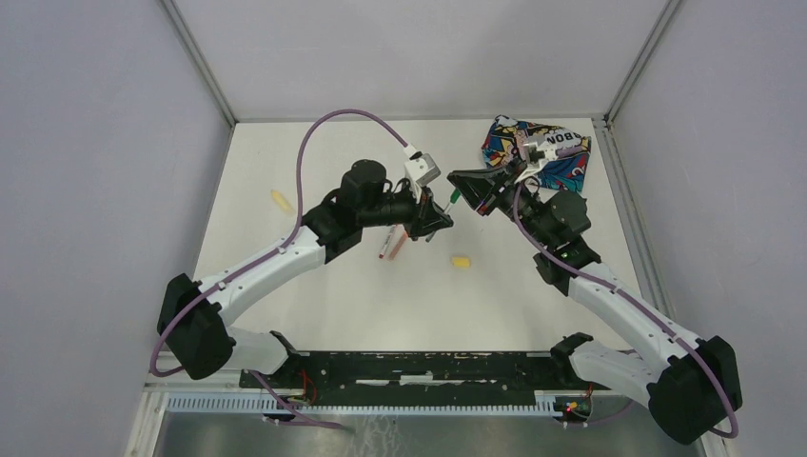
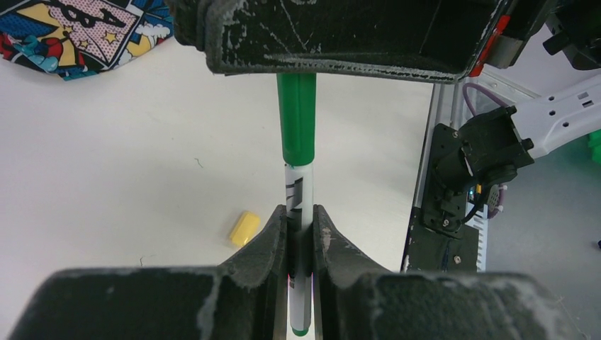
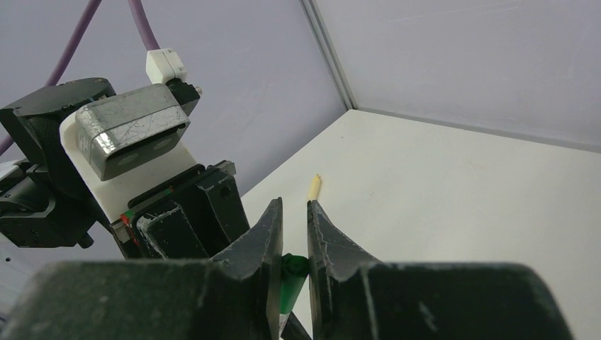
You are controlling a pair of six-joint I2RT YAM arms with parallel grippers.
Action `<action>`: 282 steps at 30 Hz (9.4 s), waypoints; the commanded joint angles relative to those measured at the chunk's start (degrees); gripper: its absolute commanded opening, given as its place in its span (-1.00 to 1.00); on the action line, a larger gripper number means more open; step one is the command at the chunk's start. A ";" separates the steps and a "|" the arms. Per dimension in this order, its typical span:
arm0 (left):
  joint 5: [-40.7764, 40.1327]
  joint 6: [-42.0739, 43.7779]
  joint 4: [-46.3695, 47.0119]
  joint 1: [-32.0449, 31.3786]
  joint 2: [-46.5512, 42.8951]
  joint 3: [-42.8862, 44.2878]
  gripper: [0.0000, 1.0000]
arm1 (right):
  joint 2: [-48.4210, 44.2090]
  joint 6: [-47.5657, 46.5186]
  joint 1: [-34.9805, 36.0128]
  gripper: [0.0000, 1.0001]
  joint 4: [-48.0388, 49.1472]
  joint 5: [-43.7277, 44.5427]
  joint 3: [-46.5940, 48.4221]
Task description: Insert the pens into the pen caps
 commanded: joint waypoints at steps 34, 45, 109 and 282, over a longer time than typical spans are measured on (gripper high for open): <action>-9.41 -3.57 12.66 -0.02 -2.63 16.56 -0.96 | -0.23 -2.68 21.53 -1.00 -0.19 4.31 -20.59; -9.01 1.81 5.90 0.00 -3.02 12.52 -0.96 | -7.08 -13.44 19.50 -0.78 -13.14 15.76 -9.50; -30.83 -2.74 -28.41 14.91 31.81 11.27 -0.70 | -8.39 -22.38 19.17 0.34 -34.24 36.19 -6.80; -27.39 -31.42 18.37 -5.71 6.00 -6.83 -0.29 | 2.31 8.88 2.08 -0.21 2.85 4.45 -16.78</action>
